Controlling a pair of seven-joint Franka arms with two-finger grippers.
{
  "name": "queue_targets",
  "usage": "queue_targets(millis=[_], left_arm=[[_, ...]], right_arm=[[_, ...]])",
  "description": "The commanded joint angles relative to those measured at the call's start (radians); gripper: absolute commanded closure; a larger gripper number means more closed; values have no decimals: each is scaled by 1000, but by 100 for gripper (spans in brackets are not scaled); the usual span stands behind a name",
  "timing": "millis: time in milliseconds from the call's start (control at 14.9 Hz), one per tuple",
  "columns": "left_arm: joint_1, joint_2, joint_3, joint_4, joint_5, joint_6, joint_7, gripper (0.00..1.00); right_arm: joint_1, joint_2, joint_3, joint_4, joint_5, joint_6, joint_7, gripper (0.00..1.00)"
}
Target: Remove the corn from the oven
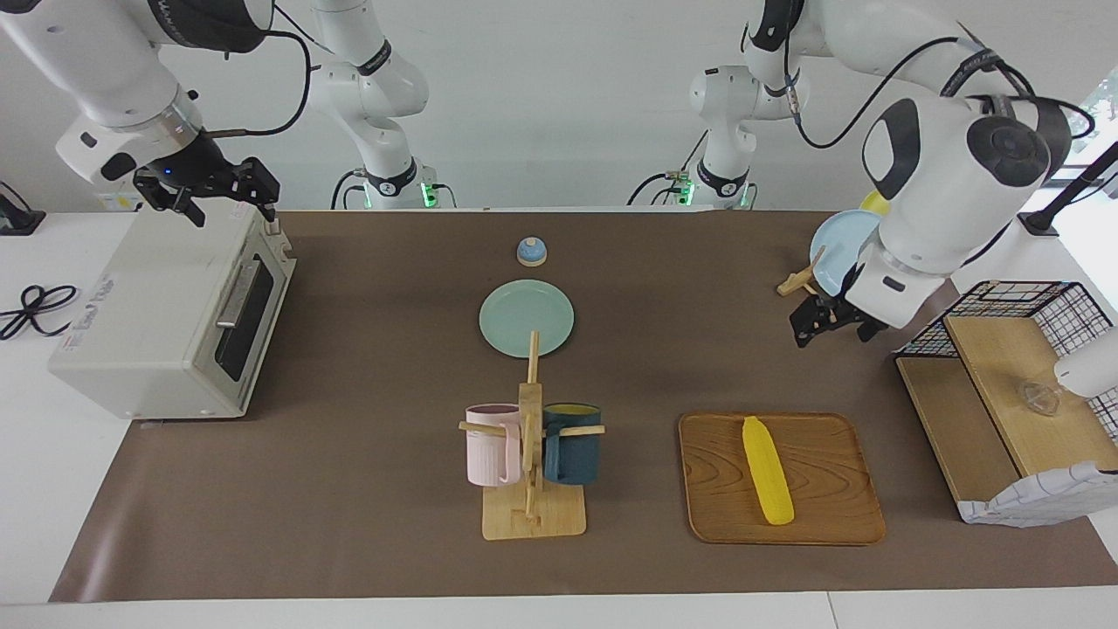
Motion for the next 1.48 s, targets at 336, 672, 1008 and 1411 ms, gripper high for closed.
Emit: queue_targets(millis=[336, 672, 1008, 1411], left_arm=[[-13, -390, 6, -371, -7, -109, -43, 0], [-3, -397, -2, -394, -36, -57, -62, 0], [11, -392, -8, -394, -39, -17, -53, 0], [24, -388, -42, -386, -39, -28, -54, 0]], right_arm=[[-13, 1, 11, 8, 6, 10, 14, 0], [-10, 1, 11, 8, 5, 10, 16, 0], [-10, 1, 11, 9, 5, 12, 16, 0], [-9, 2, 13, 8, 6, 36, 13, 0]])
